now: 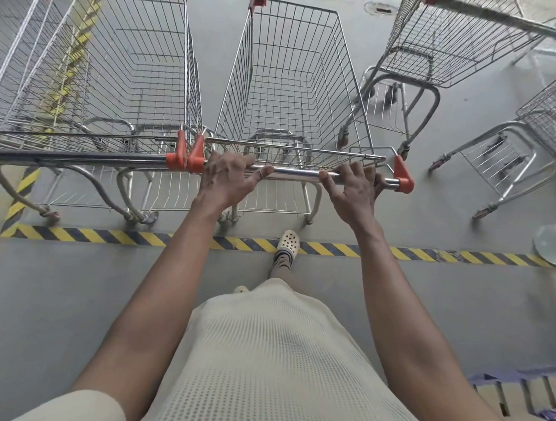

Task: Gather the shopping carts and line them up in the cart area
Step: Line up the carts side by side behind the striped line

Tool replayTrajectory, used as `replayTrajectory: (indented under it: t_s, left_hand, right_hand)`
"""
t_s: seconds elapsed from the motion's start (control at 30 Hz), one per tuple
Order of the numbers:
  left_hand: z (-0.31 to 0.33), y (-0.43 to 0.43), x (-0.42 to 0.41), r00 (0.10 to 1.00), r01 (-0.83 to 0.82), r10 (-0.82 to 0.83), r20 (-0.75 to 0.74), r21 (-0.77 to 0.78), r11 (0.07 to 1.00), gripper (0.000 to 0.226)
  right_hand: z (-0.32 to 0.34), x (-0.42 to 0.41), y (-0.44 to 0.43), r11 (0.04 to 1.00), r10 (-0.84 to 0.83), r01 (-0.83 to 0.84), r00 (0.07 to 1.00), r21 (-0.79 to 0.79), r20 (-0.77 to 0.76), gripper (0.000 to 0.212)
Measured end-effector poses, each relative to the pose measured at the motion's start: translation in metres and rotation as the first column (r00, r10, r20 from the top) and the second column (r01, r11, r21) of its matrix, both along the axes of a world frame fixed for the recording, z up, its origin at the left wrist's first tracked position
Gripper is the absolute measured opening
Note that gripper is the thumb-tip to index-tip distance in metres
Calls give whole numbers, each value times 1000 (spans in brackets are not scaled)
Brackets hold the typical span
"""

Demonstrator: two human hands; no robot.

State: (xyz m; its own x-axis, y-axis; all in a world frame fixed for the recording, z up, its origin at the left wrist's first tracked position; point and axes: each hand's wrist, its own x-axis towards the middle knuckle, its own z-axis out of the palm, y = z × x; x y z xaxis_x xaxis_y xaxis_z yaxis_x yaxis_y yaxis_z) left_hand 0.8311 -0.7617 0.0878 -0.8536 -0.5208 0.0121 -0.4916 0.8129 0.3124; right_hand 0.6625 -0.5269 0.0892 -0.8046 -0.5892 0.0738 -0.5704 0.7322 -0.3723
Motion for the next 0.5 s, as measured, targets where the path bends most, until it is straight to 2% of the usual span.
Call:
replayTrajectory:
  t_s: [0.17,0.33,0.5]
  left_hand:
    - [3,2,0,1000,-2,2,-6,-5,1000,72]
    - [5,2,-1,999,-9,10,-40,19,1000,73]
    - [6,-4,-1,999,-8,9,-51,16,1000,63]
  right_hand:
    - [0,-4,-1,1000,17,-17,1000,-2,-12,48]
    - [0,-10,-6,1000,23,-22,1000,21,-16,59]
    - [0,-12,-12,999,39,-40,999,10,4,50]
